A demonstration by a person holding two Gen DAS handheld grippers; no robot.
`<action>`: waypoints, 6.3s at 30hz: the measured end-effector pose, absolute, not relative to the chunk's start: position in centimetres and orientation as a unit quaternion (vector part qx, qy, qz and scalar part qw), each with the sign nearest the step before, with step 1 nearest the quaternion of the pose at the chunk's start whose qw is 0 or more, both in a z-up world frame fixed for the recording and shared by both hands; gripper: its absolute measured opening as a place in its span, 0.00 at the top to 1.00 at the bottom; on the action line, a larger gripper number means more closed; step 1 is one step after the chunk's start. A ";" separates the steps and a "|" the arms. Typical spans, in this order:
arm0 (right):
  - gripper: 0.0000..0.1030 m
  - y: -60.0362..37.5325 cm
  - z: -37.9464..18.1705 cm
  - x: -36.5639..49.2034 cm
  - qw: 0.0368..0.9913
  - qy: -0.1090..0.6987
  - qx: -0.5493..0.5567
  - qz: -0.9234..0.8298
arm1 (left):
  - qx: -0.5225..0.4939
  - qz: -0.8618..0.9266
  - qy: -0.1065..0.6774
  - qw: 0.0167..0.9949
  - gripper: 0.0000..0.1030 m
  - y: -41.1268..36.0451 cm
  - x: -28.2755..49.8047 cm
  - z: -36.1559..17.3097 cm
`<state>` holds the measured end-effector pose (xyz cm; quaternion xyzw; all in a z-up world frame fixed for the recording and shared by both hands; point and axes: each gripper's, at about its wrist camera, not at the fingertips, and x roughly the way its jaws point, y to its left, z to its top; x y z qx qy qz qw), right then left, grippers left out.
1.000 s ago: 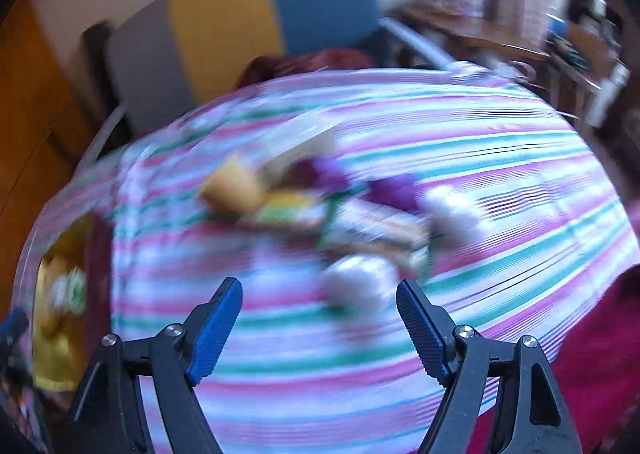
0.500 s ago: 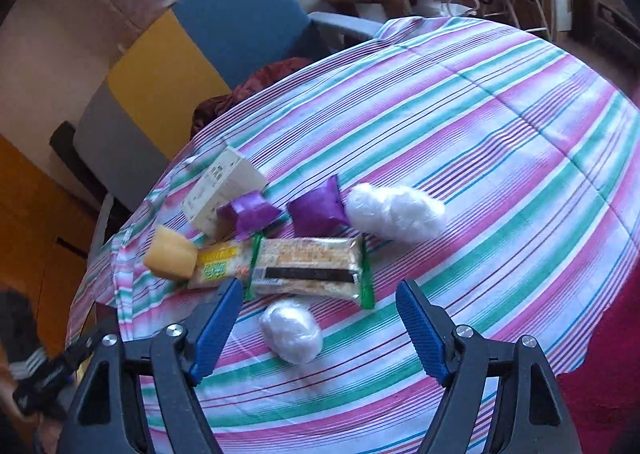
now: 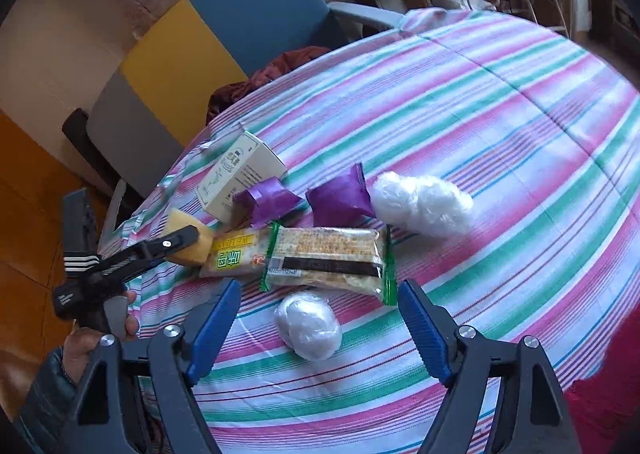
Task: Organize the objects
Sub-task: 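Close the left gripper on the yellow sponge and lift it, then lower the right gripper onto a purple snack packet and close while the left holds the sponge, then carry the sponge into the gold tray and open the left gripper while the right holds the packet, then carry the purple packet into the gold tray and open the right gripper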
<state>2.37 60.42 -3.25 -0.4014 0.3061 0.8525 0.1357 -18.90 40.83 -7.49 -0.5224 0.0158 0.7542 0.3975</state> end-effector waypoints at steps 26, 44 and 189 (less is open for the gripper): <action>0.44 65.3 -4.5 5.2 0.226 0.397 -0.372 0.808 | -0.420 0.831 0.146 0.335 0.31 32.2 -2.0 -7.6; 0.46 59.9 -3.5 -0.8 0.082 0.329 -0.439 0.832 | -0.424 0.826 0.097 0.358 0.28 31.3 -2.5 -9.1; 0.67 42.2 -8.8 -8.8 0.041 0.030 -0.474 0.879 | -0.399 0.916 -0.031 -0.030 0.23 -3.6 -2.3 -2.2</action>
